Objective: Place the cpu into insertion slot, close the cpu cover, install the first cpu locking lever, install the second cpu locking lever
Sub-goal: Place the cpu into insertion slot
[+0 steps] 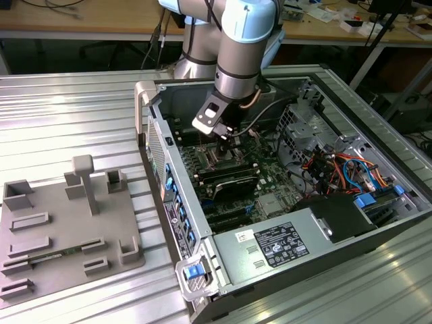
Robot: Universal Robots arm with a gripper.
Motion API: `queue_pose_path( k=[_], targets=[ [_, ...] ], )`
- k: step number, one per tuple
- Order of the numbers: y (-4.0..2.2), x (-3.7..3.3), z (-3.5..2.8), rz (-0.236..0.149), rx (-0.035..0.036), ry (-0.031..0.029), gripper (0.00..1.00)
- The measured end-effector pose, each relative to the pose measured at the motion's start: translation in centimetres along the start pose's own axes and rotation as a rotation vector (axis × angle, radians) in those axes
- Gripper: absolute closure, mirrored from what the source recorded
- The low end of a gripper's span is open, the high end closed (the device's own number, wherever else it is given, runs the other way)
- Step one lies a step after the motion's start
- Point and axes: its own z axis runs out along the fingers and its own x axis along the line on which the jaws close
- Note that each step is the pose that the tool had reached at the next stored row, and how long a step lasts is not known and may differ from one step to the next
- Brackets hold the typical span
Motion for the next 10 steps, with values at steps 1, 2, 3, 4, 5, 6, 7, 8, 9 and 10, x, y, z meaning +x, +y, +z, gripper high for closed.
queue_pose_path(
  k=[1,2,3,4,5,6,7,8,9,10],
  targets=[
    [0.00,0.00,0.14,0.000,0.0015,-0.0009,0.89],
    [0.00,0.00,0.28,0.000,0.0026,-0.0015,0.89],
    [0.01,0.01,0.42,0.000,0.0029,-0.0014,0.89],
    [0.01,0.03,0.45,0.000,0.0030,-0.0012,0.89],
    [0.01,0.02,0.46,0.000,0.0026,-0.0006,0.89],
    [0.00,0.01,0.42,-0.001,0.0027,-0.0007,0.89],
    [0.02,0.02,0.37,-0.001,0.0022,-0.0001,0.89],
    [0.06,0.05,0.17,-0.001,0.0019,0.0004,0.89],
    [0.09,0.07,-0.03,0.000,0.0004,0.0025,0.89],
    [0.11,0.06,-0.30,-0.001,0.0006,0.0021,0.89]
  ],
)
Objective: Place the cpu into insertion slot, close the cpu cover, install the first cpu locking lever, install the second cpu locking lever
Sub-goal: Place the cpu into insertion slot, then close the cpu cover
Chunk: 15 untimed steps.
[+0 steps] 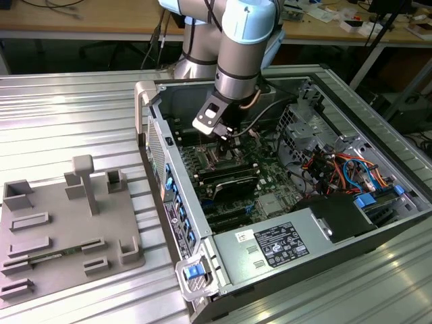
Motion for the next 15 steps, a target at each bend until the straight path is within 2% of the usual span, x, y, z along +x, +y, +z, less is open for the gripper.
queue_pose_path(
  k=[2,7,15],
  targets=[
    [0.05,-0.03,-0.91,0.000,0.0009,-0.0013,0.89],
    [0.10,-0.06,-1.66,0.000,0.0010,-0.0014,0.89],
    [0.10,-0.06,-1.65,-0.002,0.0009,-0.0013,0.89]
  ],
)
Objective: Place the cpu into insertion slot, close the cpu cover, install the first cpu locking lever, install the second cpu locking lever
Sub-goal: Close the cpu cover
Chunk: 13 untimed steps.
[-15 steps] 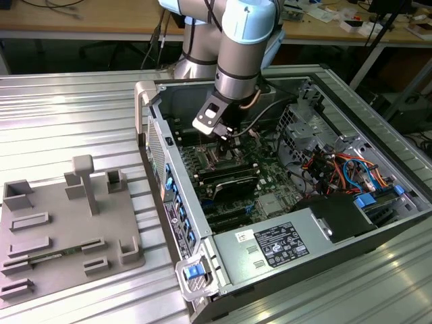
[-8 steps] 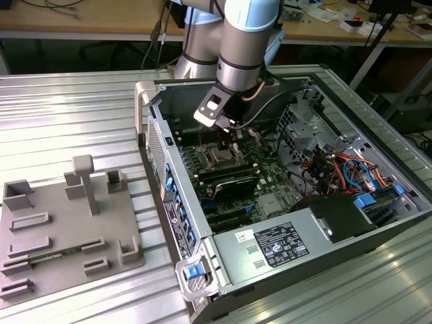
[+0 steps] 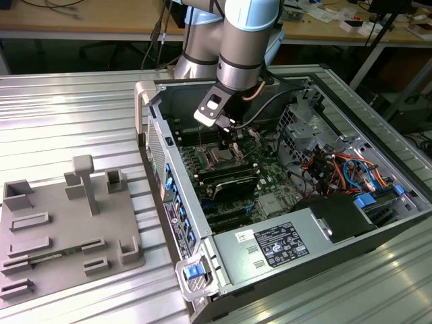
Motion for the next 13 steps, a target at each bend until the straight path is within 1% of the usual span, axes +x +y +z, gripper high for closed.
queue_pose_path(
  k=[8,9,10,13],
  targets=[
    [0.00,0.00,0.00,-0.001,-0.0002,0.0003,0.89],
    [0.02,-0.01,-0.23,-0.001,-0.0001,0.0002,0.89],
    [0.08,-0.01,-0.23,-0.001,-0.0001,0.0002,0.89],
    [0.64,-0.01,-0.18,-0.001,0.0000,0.0001,0.89]
  ],
)
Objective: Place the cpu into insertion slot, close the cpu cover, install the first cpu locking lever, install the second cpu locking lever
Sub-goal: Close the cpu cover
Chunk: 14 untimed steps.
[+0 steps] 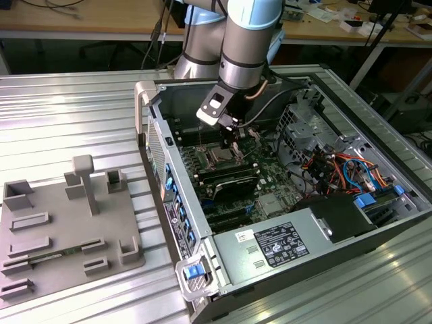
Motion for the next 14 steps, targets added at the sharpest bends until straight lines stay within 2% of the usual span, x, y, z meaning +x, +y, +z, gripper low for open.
queue_pose_path(
  k=[3,6,8,10,12,14],
  targets=[
    [0.44,0.00,0.08,0.000,-0.0001,0.0002,0.89],
    [0.49,0.01,0.05,0.000,0.0002,-0.0004,0.89],
    [0.52,0.00,-0.25,0.000,-0.0001,-0.0001,0.89],
    [0.61,-0.04,-1.46,0.000,0.0000,-0.0002,0.89],
    [0.64,-0.06,-2.01,0.000,-0.0001,-0.0001,0.89],
    [0.71,-0.09,-2.92,0.000,-0.0001,-0.0002,0.89]
  ],
)
